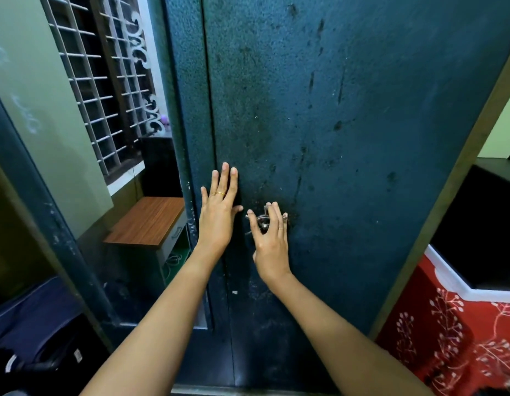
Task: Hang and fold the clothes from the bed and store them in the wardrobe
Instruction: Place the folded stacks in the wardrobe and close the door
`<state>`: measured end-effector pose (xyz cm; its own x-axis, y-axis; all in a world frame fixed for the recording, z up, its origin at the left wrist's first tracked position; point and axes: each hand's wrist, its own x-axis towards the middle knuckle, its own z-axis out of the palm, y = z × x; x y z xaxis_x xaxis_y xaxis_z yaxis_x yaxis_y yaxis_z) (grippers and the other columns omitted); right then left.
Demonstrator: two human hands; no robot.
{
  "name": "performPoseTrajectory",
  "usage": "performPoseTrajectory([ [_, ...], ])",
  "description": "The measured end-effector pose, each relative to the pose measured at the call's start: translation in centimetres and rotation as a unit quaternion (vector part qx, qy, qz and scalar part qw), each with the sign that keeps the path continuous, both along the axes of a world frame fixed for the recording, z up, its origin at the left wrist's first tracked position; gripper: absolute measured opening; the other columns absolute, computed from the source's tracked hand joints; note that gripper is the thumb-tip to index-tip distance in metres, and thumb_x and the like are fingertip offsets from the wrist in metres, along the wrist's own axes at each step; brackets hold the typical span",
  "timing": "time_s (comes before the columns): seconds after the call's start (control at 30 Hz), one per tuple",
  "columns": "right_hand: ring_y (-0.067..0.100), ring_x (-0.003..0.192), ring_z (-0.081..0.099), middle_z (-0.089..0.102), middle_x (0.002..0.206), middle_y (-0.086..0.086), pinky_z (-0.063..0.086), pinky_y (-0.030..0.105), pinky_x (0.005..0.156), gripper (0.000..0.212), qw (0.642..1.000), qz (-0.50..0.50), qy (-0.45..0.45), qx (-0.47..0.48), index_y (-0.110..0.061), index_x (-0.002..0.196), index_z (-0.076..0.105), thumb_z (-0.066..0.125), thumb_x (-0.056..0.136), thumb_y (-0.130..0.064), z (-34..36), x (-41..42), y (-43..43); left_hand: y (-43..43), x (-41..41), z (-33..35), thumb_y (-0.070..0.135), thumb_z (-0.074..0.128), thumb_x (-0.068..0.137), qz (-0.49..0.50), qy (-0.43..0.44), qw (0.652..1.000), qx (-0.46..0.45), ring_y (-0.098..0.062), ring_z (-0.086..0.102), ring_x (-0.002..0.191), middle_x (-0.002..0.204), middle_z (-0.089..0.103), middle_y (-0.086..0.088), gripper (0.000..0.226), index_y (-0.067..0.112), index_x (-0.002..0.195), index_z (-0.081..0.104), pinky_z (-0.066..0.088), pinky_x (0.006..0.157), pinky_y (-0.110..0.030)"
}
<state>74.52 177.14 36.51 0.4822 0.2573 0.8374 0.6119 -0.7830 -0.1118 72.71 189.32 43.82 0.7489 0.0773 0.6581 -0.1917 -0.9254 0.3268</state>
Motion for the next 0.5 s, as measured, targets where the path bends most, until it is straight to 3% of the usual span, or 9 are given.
performPoseTrajectory([
  [0.17, 0.034, 0.134, 0.026, 0.029, 0.139, 0.021, 0.033, 0.057, 0.103, 0.086, 0.999, -0.012, 0.002, -0.043, -0.016, 0.136, 0.041, 0.073, 0.06, 0.01, 0.3, -0.3, -1.3, -0.3, -0.1, -0.1, 0.005, 0.058, 0.088, 0.007, 0.001, 1.0, 0.004, -0.015, -0.018, 0.138, 0.147, -0.019, 0.01, 0.088, 0.022, 0.142, -0.01, -0.002, 0.114, -0.046],
  [0.3, 0.029, 0.132, 0.033, 0.044, 0.136, 0.02, 0.036, 0.059, 0.101, 0.073, 0.994, -0.04, 0.005, -0.101, -0.022, 0.137, 0.047, 0.076, 0.07, -0.014, 1.2, -0.6, -2.5, -0.4, -0.3, -0.3, 0.006, 0.059, 0.088, 0.015, -0.009, 1.0, 0.006, -0.015, -0.014, 0.139, 0.149, -0.017, 0.009, 0.089, 0.021, 0.143, -0.009, 0.003, 0.114, -0.049],
  [0.4, 0.028, 0.133, 0.036, 0.045, 0.136, 0.02, 0.037, 0.062, 0.1, 0.061, 0.996, -0.01, 0.022, -0.084, -0.016, 0.141, 0.04, 0.06, 0.083, -0.023, 1.6, -1.4, -3.1, -0.5, -0.5, -0.5, 0.003, 0.058, 0.087, 0.004, -0.02, 1.0, -0.009, -0.017, -0.011, 0.141, 0.152, -0.013, 0.007, 0.088, 0.02, 0.145, -0.005, 0.005, 0.114, -0.049],
  [0.5, 0.027, 0.129, 0.04, 0.042, 0.138, 0.019, 0.04, 0.052, 0.103, 0.055, 0.997, 0.059, 0.059, 0.004, -0.011, 0.144, 0.032, 0.044, 0.092, -0.026, 2.1, -2.0, -3.8, -1.3, -0.8, -0.4, -0.001, 0.049, 0.092, -0.025, -0.041, 0.997, -0.061, -0.021, -0.008, 0.142, 0.154, -0.008, 0.006, 0.075, 0.017, 0.148, 0.003, 0.004, 0.116, -0.049],
])
